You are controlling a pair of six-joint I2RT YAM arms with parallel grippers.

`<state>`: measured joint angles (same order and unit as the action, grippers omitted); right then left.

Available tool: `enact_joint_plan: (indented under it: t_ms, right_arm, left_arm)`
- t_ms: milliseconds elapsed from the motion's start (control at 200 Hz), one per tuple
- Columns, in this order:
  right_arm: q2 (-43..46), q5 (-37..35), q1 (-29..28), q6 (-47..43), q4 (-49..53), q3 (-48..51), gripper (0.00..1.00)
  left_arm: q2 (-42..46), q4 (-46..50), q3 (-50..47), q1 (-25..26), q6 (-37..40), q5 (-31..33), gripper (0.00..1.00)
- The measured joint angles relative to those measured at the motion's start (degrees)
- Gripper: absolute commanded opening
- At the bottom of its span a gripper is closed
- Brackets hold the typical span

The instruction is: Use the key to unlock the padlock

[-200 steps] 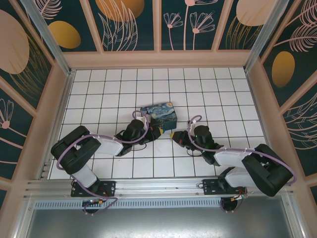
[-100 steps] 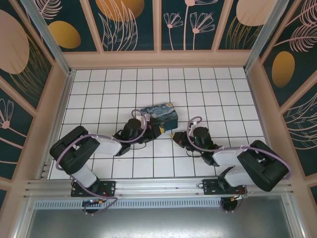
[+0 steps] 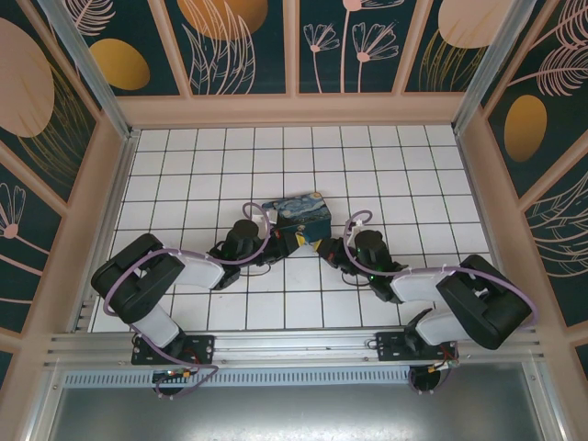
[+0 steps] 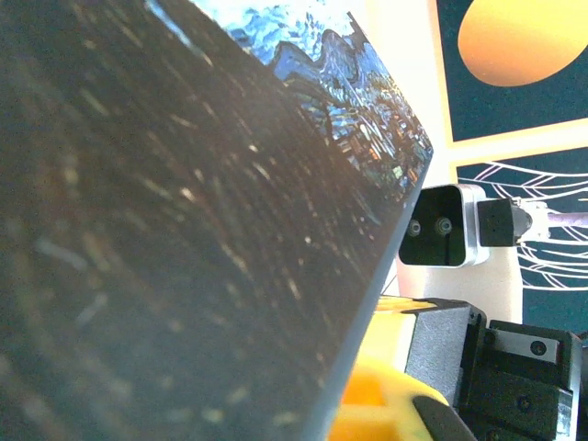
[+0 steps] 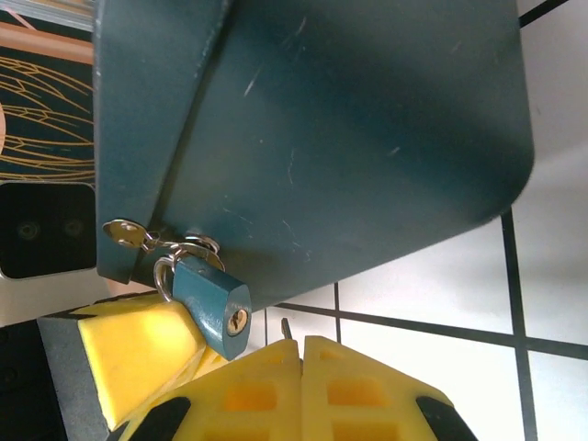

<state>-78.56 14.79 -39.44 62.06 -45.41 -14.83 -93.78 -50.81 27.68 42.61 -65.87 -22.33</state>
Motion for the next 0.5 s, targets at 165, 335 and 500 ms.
enact_joint_plan:
  t_ms: [165,335,500]
  right_arm:
    - [-0.1,0.0,0.0,0.0,-0.3,-0.6,0.00]
    - [-0.1,0.0,0.0,0.0,-0.3,-1.0,0.00]
    - [0.0,-0.1,0.0,0.0,-0.2,-1.0,0.00]
  left_arm:
    - [0.0,-0.2,-0.1,-0.1,-0.2,0.0,0.00]
    - [0.0,-0.5,-0.4,-0.2,-0.3,-0.1,0.00]
    - [0.0,-0.5,-0.5,-0.2,-0.4,-0.2,0.00]
